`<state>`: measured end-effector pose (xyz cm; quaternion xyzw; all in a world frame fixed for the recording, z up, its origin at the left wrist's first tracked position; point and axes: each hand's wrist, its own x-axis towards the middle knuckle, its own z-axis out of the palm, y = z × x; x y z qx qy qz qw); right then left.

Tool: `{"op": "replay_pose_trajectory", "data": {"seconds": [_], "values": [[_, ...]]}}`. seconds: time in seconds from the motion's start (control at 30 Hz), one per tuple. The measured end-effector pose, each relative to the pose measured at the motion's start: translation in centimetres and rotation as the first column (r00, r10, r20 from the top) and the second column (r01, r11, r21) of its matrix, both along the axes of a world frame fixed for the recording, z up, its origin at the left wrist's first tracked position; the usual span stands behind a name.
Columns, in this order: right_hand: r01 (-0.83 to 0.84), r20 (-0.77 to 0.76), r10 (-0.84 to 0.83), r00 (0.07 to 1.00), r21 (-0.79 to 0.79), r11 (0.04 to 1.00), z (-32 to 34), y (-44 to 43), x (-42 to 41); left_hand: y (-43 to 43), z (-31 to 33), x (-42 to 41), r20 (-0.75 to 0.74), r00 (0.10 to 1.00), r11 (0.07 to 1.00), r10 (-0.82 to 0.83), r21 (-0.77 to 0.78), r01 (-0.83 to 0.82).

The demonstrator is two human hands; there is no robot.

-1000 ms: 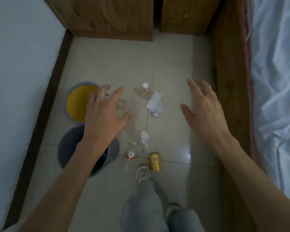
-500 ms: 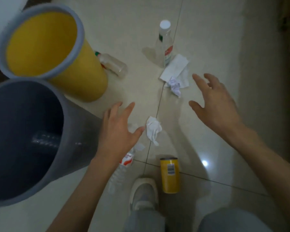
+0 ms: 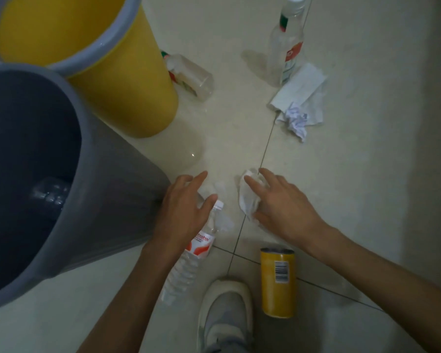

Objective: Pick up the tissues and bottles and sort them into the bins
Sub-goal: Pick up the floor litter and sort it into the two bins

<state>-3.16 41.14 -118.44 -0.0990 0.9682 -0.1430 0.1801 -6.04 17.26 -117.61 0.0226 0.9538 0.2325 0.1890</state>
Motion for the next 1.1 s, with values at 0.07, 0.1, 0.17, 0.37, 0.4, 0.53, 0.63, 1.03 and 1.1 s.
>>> {"op": "replay_pose_trajectory", "data": {"seconds": [0.07,0.1,0.17,0.37,0.4,0.53,0.63,1.03,1.1], "values": [[-0.014,-0.001,0.014,1.000,0.021,1.000,-1.2,-0.5,-0.4,-0.6,-1.3,-0.7,0.014,1.000,1.000,-0.019,0.018,0.019],[-0.015,-0.001,0.015,1.000,0.030,0.999,-1.6,-0.6,-0.7,-0.9,-2.0,-1.1,0.018,1.000,1.000,-0.018,0.020,0.018],[-0.016,-0.009,0.016,1.000,0.052,0.999,-2.3,-0.8,-1.1,-1.1,-3.0,-1.6,0.041,0.999,1.000,0.009,0.029,-0.011],[-0.033,-0.023,0.036,0.999,0.102,0.994,-3.5,-0.9,-2.1,-0.6,-4.9,-2.5,0.093,0.993,0.993,0.079,0.082,-0.087],[-0.034,-0.025,0.037,0.999,0.091,0.995,-3.5,-0.9,-2.1,-0.5,-5.1,-2.6,0.086,0.993,0.992,0.079,0.093,-0.087],[-0.011,-0.040,0.012,0.999,0.032,0.999,-3.8,-0.4,-1.8,-0.4,-5.8,-2.8,0.059,0.995,0.985,0.084,0.146,-0.092],[0.019,-0.058,-0.019,0.998,0.004,1.000,-4.2,0.2,-1.4,-0.3,-5.9,-2.9,0.047,0.994,0.980,0.098,0.169,-0.105],[0.180,-0.113,-0.191,0.975,-0.098,0.979,-4.5,4.2,0.7,1.9,-5.0,-6.2,-0.072,0.987,0.961,0.145,0.246,-0.123],[0.201,-0.119,-0.213,0.970,-0.103,0.974,-4.5,5.0,0.9,2.4,-4.6,-6.8,-0.098,0.991,0.978,0.091,0.195,-0.071]]}}
